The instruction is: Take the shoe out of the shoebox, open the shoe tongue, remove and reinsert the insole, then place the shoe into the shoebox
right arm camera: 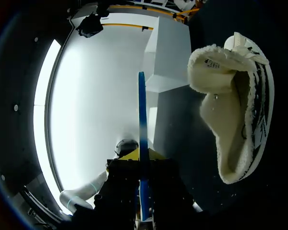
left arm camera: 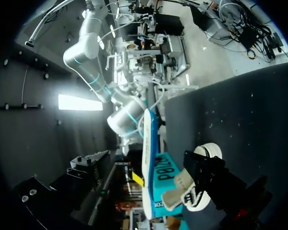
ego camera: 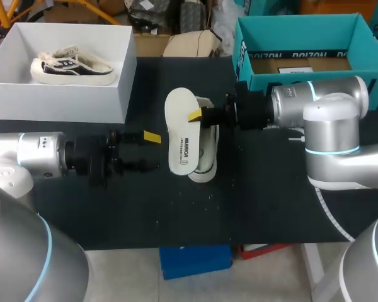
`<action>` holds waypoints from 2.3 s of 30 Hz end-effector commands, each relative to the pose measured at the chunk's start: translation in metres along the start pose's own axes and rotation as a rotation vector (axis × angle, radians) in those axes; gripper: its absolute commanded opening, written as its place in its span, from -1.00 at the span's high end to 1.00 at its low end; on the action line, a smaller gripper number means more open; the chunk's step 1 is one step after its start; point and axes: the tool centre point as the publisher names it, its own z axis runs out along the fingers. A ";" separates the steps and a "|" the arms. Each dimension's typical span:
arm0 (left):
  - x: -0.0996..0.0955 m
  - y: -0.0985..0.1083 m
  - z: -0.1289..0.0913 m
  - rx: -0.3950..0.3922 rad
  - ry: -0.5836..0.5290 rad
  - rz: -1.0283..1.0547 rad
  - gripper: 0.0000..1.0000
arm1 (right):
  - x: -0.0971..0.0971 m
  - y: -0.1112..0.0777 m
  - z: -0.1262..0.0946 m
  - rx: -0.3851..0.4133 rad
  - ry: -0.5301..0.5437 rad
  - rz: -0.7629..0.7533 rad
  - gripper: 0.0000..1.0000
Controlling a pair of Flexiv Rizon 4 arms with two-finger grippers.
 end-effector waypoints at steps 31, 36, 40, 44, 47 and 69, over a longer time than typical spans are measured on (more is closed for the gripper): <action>0.012 0.055 0.055 0.034 -0.033 -0.049 0.41 | 0.000 0.000 0.001 -0.002 -0.002 0.000 1.00; 0.009 0.055 0.060 0.049 -0.029 -0.043 0.37 | 0.000 0.000 0.001 -0.002 -0.002 0.000 1.00; 0.007 0.055 0.062 0.053 -0.027 -0.040 0.84 | 0.000 0.000 0.001 -0.002 -0.002 0.000 1.00; 0.009 0.053 0.063 0.057 -0.019 -0.046 1.00 | 0.000 0.000 0.001 -0.002 -0.002 0.000 1.00; 0.010 0.052 0.063 0.058 -0.018 -0.050 1.00 | 0.000 0.000 0.001 -0.002 -0.002 0.000 1.00; 0.016 0.024 0.041 0.014 0.211 -0.193 1.00 | -0.003 -0.007 -0.060 -0.102 -0.298 -0.067 -1.00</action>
